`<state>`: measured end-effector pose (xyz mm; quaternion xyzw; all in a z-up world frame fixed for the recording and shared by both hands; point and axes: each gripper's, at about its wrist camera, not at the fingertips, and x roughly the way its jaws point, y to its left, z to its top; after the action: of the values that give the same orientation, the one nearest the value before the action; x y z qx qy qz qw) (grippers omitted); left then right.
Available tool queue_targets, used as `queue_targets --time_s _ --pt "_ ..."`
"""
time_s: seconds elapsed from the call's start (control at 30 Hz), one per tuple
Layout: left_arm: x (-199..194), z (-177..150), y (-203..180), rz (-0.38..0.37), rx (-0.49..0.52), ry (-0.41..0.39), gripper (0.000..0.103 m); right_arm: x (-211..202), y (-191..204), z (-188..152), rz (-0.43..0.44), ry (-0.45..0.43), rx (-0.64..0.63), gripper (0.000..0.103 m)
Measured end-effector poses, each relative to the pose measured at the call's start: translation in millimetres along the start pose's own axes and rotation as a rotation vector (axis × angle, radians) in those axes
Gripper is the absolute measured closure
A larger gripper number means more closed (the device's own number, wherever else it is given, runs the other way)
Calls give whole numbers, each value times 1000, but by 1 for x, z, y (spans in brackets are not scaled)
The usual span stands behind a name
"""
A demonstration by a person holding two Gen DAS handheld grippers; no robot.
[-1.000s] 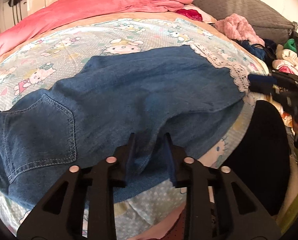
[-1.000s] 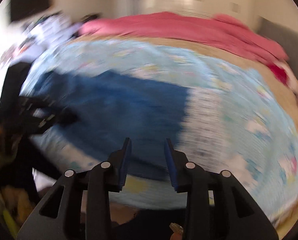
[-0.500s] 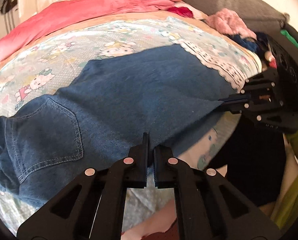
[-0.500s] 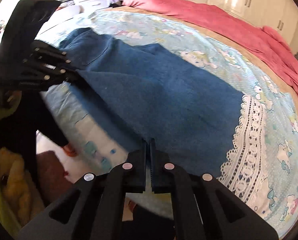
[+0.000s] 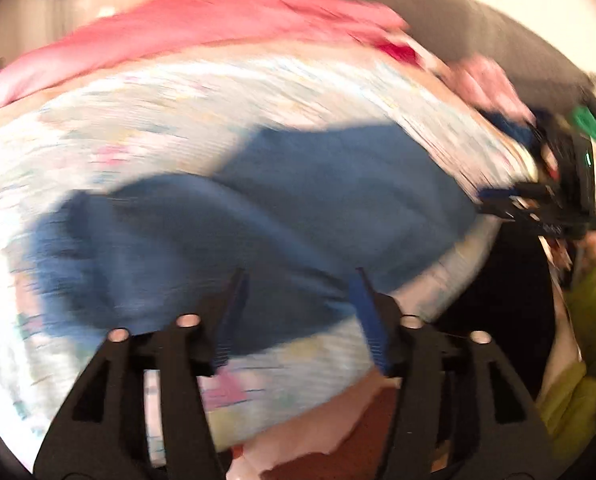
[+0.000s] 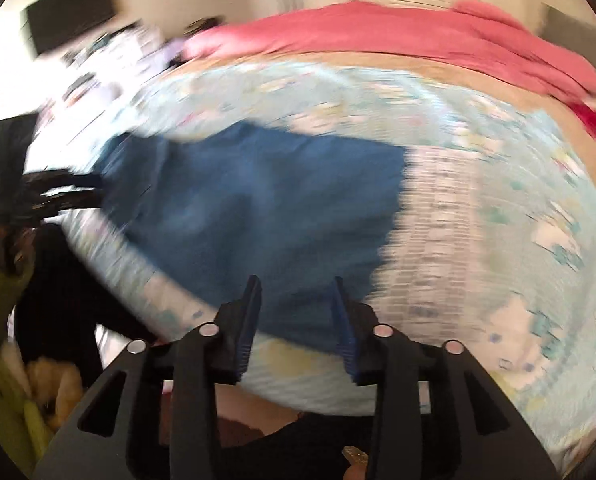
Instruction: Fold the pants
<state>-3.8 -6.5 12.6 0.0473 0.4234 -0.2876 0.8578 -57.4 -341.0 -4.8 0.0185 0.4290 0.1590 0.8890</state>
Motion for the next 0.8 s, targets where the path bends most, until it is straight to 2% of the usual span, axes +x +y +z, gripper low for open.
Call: queue_targets --time_s 0.03,0.1,0.17,0.2,0.23,0.3,0.37,0.4,0.43,0.53,0.6,0.7,0.8 --pt "-8 1 14 69 -37 -24 39 -3 -7 -1 -29 -3 33 65" --pt "-20 1 39 246 -84 -54 34 0 -23 0 -78 -5 120 63" --pt "-24 1 56 302 -129 -63 28 7 -37 -1 -95 11 203 63" --pt "-24 0 64 332 -156 -62 20 10 -39 -2 -95 17 217 63" --pt "-21 -1 73 374 -182 -59 16 12 -40 -3 -94 25 225 61" --pt "-10 -3 86 426 -209 -28 16 17 -39 -5 -104 42 219 57" --pt "7 -5 91 425 -225 4 16 17 -36 -4 -111 44 208 54" --pt "16 -7 90 395 -227 19 23 16 -35 -7 -115 45 201 53" --pt "22 -8 87 364 -222 22 43 16 -34 -6 -119 48 193 53" --pt "23 -11 90 368 -221 22 61 21 -33 -6 -132 61 181 53" --pt "15 -11 98 358 -238 10 64 20 -37 -7 -130 62 190 53" --pt "8 -14 102 419 -202 11 64 22 -39 -9 -131 66 195 52" --pt "14 -17 109 423 -217 31 57 25 -36 -9 -137 74 181 48"
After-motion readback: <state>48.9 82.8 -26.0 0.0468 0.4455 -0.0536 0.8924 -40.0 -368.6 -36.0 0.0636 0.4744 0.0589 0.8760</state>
